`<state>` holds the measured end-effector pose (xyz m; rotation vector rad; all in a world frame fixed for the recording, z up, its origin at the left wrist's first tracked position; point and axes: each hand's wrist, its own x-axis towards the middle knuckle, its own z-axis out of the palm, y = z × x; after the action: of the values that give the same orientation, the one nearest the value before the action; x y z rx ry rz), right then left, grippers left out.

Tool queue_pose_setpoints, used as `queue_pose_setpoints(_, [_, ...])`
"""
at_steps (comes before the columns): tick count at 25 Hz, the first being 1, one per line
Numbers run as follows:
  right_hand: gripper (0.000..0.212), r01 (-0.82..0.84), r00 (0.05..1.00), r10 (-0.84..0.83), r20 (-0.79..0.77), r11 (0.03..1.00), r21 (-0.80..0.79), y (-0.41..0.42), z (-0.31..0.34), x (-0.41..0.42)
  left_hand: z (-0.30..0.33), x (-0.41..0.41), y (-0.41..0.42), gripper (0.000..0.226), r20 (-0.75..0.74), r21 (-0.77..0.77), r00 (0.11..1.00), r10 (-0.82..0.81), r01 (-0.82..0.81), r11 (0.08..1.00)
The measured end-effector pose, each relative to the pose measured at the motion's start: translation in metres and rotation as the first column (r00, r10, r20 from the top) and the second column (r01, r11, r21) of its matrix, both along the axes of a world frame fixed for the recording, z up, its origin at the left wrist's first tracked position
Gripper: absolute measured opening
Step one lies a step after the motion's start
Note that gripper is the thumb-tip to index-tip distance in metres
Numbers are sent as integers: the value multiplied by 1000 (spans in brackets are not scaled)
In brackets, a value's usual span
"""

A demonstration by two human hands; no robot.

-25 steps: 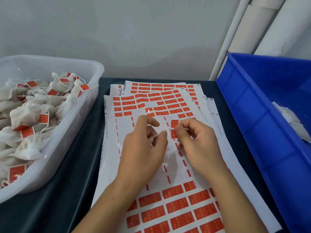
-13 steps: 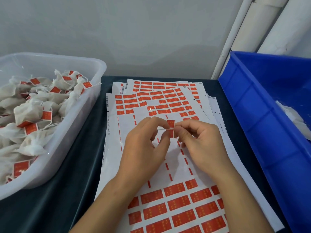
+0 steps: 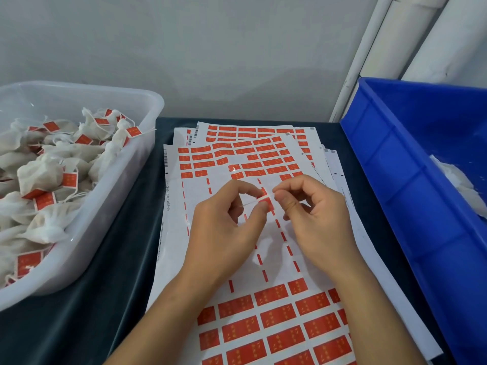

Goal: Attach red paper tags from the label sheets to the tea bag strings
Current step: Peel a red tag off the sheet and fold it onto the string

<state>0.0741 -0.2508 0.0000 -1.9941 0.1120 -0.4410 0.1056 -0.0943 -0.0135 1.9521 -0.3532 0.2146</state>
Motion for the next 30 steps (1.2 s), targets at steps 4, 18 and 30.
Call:
queue_pose_setpoints(4, [11, -22, 1000, 22, 5, 1000, -6, 2, 0, 1, 0, 2, 1, 7, -96, -81, 995, -36, 29, 996])
queue_pose_setpoints(18, [4, -53, 999, 53, -13, 999, 9, 2, -2, 0, 5, 6, 6, 12, -240, -141, 965, -108, 75, 987])
queue_pose_setpoints(30, [4, -64, 997, 66, -28, 996, 64, 2, -2, 0, 12, 5, 3, 16, -311, -112, 946, -96, 64, 992])
